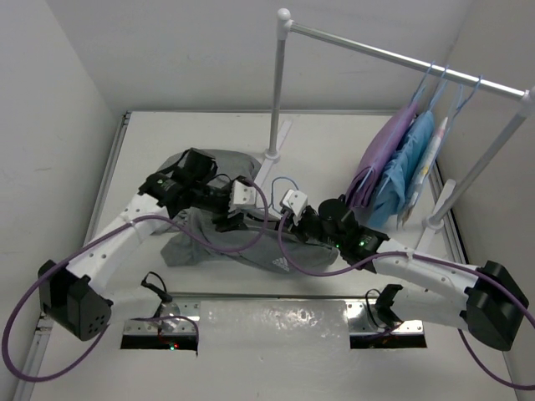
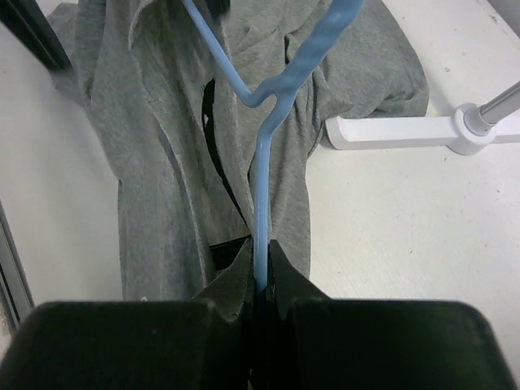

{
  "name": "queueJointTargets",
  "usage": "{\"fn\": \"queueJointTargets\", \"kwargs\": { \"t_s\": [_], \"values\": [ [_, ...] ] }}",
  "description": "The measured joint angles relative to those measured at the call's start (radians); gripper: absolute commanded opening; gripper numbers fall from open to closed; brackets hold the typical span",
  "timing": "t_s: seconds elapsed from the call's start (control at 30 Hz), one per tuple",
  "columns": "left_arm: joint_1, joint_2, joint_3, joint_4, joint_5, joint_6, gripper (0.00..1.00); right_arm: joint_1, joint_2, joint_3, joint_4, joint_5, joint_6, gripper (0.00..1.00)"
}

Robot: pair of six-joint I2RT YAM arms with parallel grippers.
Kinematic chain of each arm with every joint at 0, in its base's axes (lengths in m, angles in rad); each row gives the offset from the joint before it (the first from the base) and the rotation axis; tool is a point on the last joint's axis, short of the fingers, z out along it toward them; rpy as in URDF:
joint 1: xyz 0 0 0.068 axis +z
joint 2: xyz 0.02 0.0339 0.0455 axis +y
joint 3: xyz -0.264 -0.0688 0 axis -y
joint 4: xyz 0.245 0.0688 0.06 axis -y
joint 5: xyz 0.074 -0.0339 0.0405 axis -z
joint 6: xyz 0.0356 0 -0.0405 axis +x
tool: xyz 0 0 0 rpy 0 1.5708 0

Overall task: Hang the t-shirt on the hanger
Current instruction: Place the hanger at the clothesline.

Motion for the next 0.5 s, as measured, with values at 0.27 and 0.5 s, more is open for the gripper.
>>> {"fn": "queueJointTargets", "kwargs": {
  "t_s": [0.27, 0.5],
  "values": [
    [-0.019, 0.113, -0.018, 0.103, -0.145, -0.091, 0.10, 0.000, -0.006, 0.008, -0.001, 0.006, -0.001, 0.00],
    [-0.031, 0.109, -0.044, 0.132, -0.154, -0.115, 0.00, -0.003, -0.026, 0.006, -0.030, 0.045, 0.004, 0.50]
  ]
}}
